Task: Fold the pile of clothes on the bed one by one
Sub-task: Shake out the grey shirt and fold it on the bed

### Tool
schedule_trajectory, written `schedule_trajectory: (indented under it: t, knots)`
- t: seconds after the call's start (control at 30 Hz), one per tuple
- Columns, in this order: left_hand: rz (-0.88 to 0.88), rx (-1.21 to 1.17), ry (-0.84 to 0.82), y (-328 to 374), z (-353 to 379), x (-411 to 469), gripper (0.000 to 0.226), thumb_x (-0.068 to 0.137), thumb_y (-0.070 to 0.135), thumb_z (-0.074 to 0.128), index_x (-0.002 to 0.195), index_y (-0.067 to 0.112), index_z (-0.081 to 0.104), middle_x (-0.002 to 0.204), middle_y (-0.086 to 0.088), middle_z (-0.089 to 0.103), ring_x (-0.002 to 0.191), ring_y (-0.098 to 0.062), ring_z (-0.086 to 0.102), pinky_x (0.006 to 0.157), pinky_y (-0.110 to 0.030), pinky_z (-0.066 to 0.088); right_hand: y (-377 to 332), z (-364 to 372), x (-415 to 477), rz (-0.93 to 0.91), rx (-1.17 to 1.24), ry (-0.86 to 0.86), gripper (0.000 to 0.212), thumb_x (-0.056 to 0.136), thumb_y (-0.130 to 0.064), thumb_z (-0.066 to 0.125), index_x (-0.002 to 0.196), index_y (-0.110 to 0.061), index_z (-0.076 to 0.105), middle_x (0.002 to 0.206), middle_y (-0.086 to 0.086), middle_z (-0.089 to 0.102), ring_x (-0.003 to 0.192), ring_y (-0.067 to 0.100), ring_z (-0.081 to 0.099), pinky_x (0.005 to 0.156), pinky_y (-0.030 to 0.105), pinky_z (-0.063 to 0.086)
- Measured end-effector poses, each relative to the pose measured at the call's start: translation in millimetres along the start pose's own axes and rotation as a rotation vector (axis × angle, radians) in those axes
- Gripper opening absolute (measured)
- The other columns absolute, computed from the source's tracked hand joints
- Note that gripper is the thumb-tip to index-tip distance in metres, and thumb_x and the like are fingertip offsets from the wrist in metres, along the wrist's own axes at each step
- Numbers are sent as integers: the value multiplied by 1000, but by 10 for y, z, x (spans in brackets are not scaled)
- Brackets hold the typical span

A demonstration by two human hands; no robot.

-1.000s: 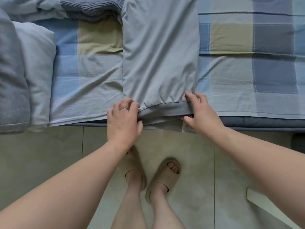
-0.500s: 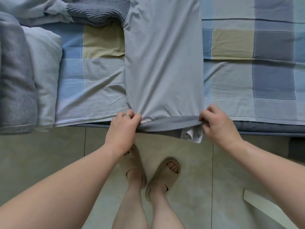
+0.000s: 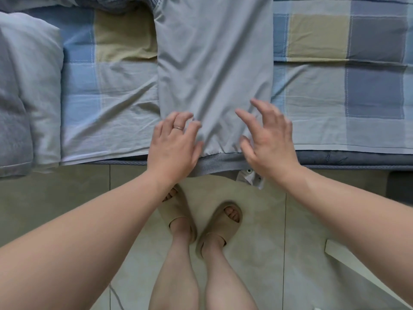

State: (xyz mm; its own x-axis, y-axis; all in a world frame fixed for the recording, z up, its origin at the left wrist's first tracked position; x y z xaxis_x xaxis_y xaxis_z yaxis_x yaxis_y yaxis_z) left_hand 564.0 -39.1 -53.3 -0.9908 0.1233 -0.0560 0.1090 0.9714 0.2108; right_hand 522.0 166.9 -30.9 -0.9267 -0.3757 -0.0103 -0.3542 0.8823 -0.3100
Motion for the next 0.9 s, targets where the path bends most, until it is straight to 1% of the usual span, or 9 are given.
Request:
schedule_trajectory:
  t: [0.13, 0.23, 0.37, 0.43, 0.5, 0.57, 0.63, 0.73, 0.9]
  knots:
    - [41, 32, -266, -99, 496, 16, 66, 98, 58, 33, 158, 33, 25, 169, -5, 10, 155, -29, 8, 123, -51, 8, 71, 572, 3, 100, -41, -330, 69, 96, -55, 32, 160, -33, 18, 169, 5, 4, 155, 31, 3, 121, 53, 9]
    - [32, 17, -331, -132, 607, -135, 69, 99, 61, 23, 161, 34, 10, 169, -4, -5, 156, -28, -5, 124, -51, 0, 175, 770, -268, 100, -122, -485, 70, 102, -55, 34, 161, -32, 3, 169, 2, -9, 155, 26, -7, 124, 55, 2]
    - [7, -8, -585, -37, 399, -312, 81, 99, 51, 43, 160, 33, -7, 166, -4, -23, 154, -28, -18, 124, -49, -5, 160, 560, -394, 132, -143, -790, 84, 97, -50, 48, 159, -37, -9, 166, 0, -23, 154, 22, -15, 124, 54, 1]
    - [-20, -57, -788, -33, 205, -369, 83, 98, 42, 50, 161, 32, -4, 167, -3, -20, 155, -26, -13, 126, -47, -1, 106, 331, -351, 151, -129, -972, 83, 95, -45, 53, 159, -39, 0, 167, -2, -18, 155, 20, -9, 123, 55, 8]
    - [-50, -140, -922, -62, -83, -290, 72, 97, 39, 50, 159, 30, 17, 169, -4, 5, 155, -24, 10, 124, -45, 15, -12, 45, -205, 185, -107, -1080, 72, 97, -40, 52, 158, -39, 14, 169, -4, 4, 155, 18, 6, 121, 55, 13]
    - [-71, -210, -883, -131, -418, -51, 58, 98, 39, 49, 153, 27, 35, 161, -3, 33, 147, -25, 30, 118, -42, 29, -161, -241, 50, 172, -117, -1039, 65, 99, -37, 47, 158, -38, 18, 164, -8, 25, 152, 18, 18, 120, 51, 16]
    - [-104, -216, -702, -356, -890, 296, 55, 100, 40, 46, 152, 24, 38, 157, -3, 40, 145, -25, 32, 116, -41, 31, -408, -559, 447, 108, -165, -900, 64, 101, -38, 43, 159, -35, 15, 163, -9, 26, 151, 19, 19, 119, 47, 22]
    - [-150, -224, -542, -835, -1384, 784, 54, 101, 44, 44, 151, 25, 38, 161, -5, 33, 149, -25, 24, 119, -42, 26, -800, -801, 1088, 90, -139, -815, 65, 103, -39, 41, 160, -34, 10, 167, -6, 15, 154, 21, 11, 120, 45, 20]
    - [-159, -182, -448, -1815, -1736, 1512, 53, 100, 45, 46, 150, 28, 40, 165, -6, 23, 153, -27, 15, 123, -41, 16, -1552, -708, 2183, 56, -131, -615, 68, 100, -36, 48, 160, -34, 15, 166, -6, 21, 153, 23, 15, 118, 41, 23]
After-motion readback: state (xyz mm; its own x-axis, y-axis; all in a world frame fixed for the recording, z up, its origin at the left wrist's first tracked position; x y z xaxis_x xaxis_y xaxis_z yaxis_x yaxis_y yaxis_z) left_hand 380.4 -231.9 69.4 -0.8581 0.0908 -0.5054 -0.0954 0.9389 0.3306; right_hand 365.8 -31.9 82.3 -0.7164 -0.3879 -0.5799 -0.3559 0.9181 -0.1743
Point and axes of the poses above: each hand's wrist, its own x-axis towards the middle knuckle, its own z-axis out of the palm, y = z × x, the point moved 4 cm from there along x, towards the middle knuckle
